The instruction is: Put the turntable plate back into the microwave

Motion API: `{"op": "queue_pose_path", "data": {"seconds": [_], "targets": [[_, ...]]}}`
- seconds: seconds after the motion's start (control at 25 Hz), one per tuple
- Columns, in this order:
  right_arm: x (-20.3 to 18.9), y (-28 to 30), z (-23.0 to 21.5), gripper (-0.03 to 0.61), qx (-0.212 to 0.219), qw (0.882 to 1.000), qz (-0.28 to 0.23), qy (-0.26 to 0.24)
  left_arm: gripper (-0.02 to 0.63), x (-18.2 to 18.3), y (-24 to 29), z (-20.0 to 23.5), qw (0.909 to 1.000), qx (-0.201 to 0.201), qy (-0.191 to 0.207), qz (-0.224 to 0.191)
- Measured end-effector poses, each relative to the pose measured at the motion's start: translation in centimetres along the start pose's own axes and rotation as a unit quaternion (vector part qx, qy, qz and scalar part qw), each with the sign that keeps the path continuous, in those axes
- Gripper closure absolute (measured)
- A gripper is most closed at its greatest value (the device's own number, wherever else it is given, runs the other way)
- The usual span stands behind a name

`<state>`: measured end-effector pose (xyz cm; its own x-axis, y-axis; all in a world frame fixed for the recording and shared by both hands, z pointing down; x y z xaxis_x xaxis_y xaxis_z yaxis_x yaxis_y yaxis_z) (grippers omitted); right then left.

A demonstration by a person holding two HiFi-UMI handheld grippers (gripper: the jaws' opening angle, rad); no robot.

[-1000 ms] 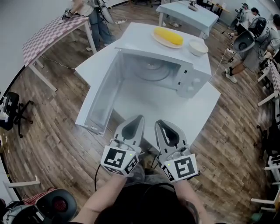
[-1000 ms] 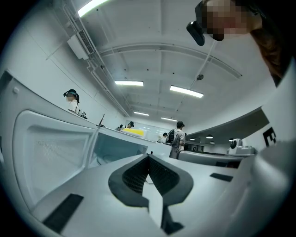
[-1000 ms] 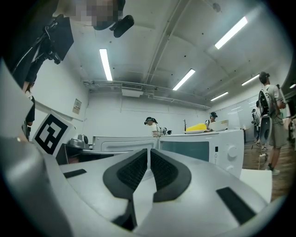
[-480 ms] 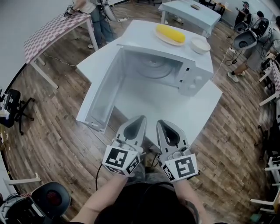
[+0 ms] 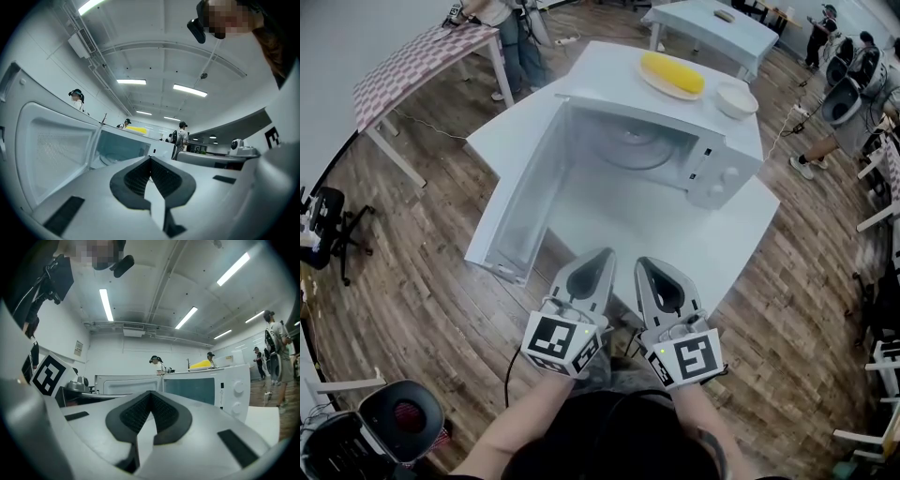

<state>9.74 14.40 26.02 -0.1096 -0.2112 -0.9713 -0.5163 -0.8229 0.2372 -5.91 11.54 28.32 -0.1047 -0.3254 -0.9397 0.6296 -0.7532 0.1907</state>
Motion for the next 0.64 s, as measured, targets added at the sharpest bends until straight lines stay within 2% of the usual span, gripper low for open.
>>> {"op": "queue_pose_path", "data": {"seconds": [0.64], "targets": [[-0.7,1.9,-0.1,0.558,0.013,0.999,0.027,0.015,0.601,-0.4,0.3,1.9,0.9998,0.006,-0.020,0.006]]}}
Point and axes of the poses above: the fingertips, and each gripper's own axes: y forward along the fingers, z to its left, x out of its top, the point moved 10 cm from there along -y, backward along the fingers, and after that the axes turned 11 degrees about z, right-handed, at the moved point
